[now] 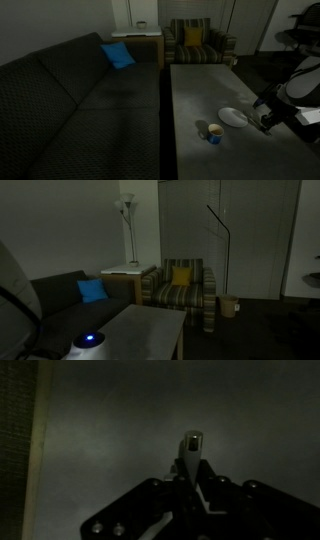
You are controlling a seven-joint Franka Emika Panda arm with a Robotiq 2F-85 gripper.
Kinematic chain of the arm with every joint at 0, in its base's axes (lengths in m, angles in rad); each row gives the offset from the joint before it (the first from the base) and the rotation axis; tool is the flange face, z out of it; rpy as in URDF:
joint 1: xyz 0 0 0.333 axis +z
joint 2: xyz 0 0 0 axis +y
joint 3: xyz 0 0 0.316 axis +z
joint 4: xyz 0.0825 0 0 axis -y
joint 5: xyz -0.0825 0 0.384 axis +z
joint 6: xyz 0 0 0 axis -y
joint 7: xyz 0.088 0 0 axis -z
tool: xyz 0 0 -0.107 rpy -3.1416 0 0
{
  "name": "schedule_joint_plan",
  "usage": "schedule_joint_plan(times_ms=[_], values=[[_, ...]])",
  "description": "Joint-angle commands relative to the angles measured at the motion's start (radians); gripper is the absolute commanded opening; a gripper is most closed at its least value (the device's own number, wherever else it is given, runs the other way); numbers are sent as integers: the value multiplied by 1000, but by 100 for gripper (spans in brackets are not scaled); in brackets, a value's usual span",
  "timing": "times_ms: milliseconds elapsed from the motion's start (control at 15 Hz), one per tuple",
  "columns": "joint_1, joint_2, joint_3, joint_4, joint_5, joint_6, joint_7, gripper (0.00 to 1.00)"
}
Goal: Move the spoon to the right
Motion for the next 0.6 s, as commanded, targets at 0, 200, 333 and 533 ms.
schedule_joint_plan(times_ms=[0,200,333,533], values=[[-24,0,25,-31,46,24,1,4],[-47,0,47,-44,64,26,-9,4],[-61,0,57,-52,72,29,-17,4],[-78,0,63,-56,73,30,-23,4]])
